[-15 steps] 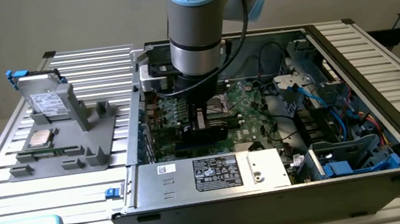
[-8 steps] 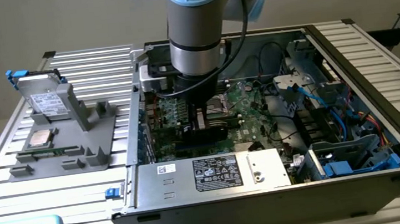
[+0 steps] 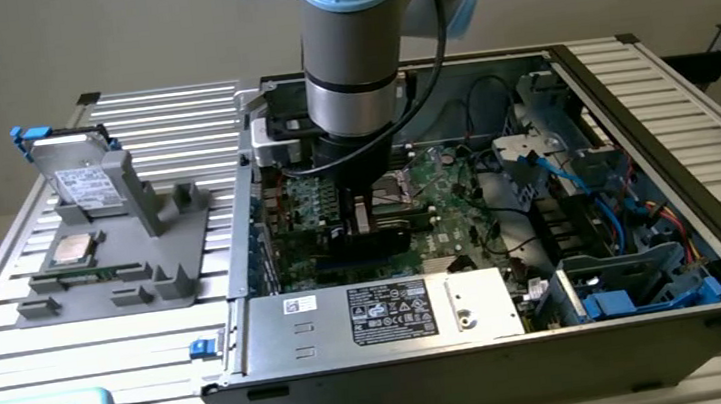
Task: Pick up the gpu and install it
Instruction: 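Insert the gpu into the slot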
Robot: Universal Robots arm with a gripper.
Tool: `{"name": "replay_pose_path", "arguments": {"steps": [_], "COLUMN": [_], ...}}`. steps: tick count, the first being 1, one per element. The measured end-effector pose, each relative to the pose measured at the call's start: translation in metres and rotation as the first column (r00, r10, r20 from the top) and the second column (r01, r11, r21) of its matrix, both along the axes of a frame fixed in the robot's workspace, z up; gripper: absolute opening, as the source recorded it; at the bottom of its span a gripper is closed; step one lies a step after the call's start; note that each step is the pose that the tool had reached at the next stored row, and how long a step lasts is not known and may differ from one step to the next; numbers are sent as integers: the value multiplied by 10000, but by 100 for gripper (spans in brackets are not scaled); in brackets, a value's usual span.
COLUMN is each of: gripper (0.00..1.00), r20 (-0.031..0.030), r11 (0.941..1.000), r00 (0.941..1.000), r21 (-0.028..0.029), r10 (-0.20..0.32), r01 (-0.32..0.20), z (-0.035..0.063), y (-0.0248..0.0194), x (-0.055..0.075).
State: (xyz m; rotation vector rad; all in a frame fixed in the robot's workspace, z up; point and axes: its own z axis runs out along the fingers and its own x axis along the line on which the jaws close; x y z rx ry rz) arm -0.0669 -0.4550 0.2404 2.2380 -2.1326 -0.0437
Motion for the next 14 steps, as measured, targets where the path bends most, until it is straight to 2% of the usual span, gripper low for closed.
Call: {"name": "replay_pose_path", "arguments": {"steps": [14], "gripper": [27], "r20": [32], "r11": [10000], "r00": [10000], "r21": [-1], "r10": [13], "r01": [-13], "z": [0], "y": [0], "x": [-5]}}
